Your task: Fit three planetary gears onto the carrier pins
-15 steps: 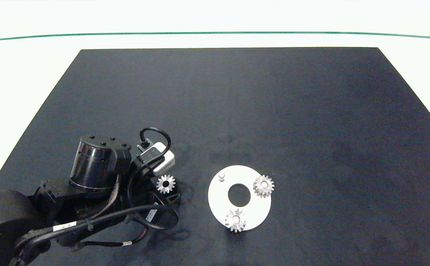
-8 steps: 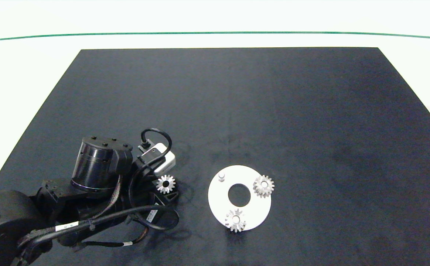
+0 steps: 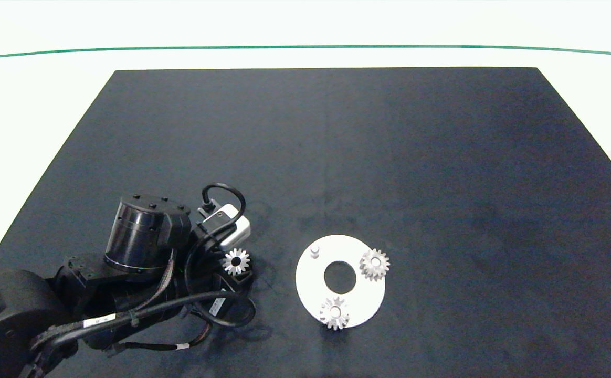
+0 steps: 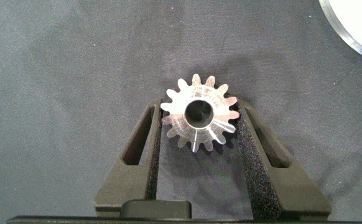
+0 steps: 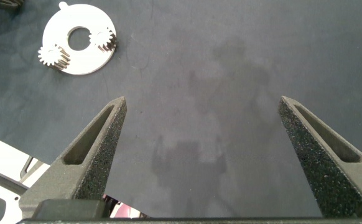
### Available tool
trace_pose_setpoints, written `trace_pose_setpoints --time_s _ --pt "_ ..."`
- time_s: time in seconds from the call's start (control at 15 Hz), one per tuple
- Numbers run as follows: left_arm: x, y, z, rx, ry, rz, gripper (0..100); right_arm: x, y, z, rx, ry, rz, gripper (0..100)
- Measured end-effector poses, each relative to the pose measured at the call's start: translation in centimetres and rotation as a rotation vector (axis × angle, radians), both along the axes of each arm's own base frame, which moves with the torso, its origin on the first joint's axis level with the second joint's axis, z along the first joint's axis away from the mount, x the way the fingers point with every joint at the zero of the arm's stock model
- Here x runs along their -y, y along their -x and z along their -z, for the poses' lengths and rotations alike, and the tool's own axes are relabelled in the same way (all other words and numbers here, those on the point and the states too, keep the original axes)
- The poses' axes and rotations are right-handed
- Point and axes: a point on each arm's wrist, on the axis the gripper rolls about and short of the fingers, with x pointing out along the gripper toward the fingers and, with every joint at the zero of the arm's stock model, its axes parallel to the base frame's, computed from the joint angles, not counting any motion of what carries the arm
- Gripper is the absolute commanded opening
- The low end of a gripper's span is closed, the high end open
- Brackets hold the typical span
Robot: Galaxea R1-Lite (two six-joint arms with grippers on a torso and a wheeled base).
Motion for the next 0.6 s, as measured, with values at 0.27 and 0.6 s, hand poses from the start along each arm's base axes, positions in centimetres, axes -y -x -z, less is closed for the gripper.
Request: trace_pose_setpoints --time_s 0.27,0.6 --pt "-0.01 -0.01 0.01 0.0 -0.001 0.001 26 0.0 0.0 0.0 -0.001 0.0 0.0 100" --pt "0.0 -0.02 0.0 0.001 -0.001 0.001 15 0.0 -0.01 0.02 -0.001 0.0 0.001 100"
